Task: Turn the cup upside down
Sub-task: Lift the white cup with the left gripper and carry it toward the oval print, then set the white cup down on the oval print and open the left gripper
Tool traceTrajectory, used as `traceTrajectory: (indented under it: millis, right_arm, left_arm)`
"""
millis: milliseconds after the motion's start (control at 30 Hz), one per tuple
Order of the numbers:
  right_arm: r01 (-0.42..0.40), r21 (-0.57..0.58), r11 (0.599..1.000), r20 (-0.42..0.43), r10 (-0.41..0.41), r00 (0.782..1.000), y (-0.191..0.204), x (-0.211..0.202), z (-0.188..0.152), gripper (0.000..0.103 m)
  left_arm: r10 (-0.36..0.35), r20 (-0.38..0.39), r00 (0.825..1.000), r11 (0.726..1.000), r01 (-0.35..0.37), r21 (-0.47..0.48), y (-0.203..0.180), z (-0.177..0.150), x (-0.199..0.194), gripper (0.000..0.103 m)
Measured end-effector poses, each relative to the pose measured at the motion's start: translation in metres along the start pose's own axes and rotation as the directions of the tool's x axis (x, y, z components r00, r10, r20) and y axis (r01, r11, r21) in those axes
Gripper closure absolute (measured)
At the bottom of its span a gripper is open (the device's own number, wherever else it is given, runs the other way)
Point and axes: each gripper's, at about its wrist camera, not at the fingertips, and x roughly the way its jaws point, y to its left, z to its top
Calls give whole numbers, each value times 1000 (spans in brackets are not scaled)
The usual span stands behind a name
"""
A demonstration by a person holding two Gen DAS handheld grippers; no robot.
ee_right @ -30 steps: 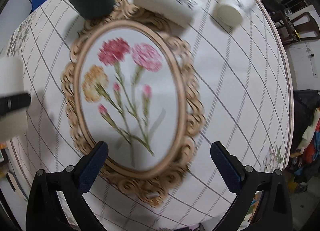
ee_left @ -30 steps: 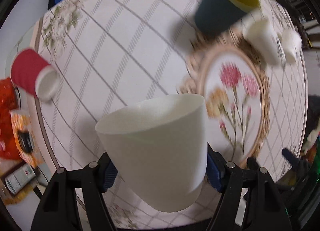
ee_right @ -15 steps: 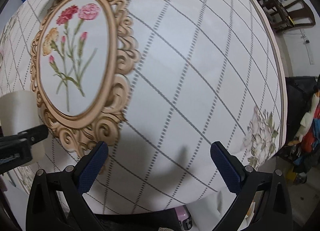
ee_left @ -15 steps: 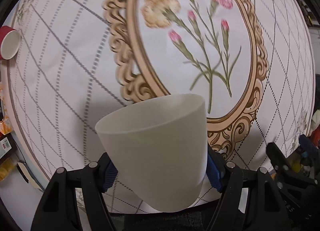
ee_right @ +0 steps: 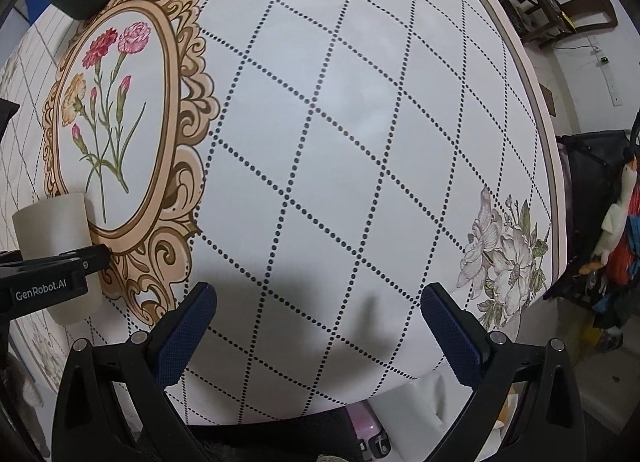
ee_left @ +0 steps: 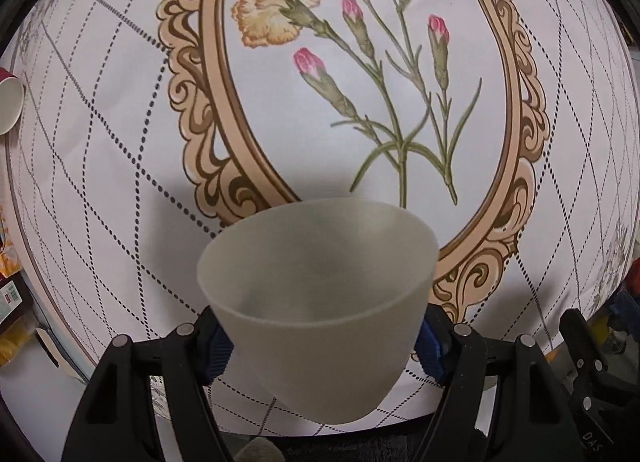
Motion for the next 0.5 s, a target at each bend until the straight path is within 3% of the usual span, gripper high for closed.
traceTrajectory:
  millis: [133,267,500]
  right_arm:
    - [2,11,1000,0,-2,1000,-8,-9,9,0]
    - [4,18,1000,0,-4,1000,-6,-17,21,0]
    - [9,26,1000,3,-9,1000,0,-20,4,0]
  left_arm:
    - [-11,7,1000,1000,11,-15,3,-1,-4,16]
    - [-16,25,1000,1000,17,-20,22,10,-21,13]
    - [-36,62,997,999,39,-38,31,14,-61,12]
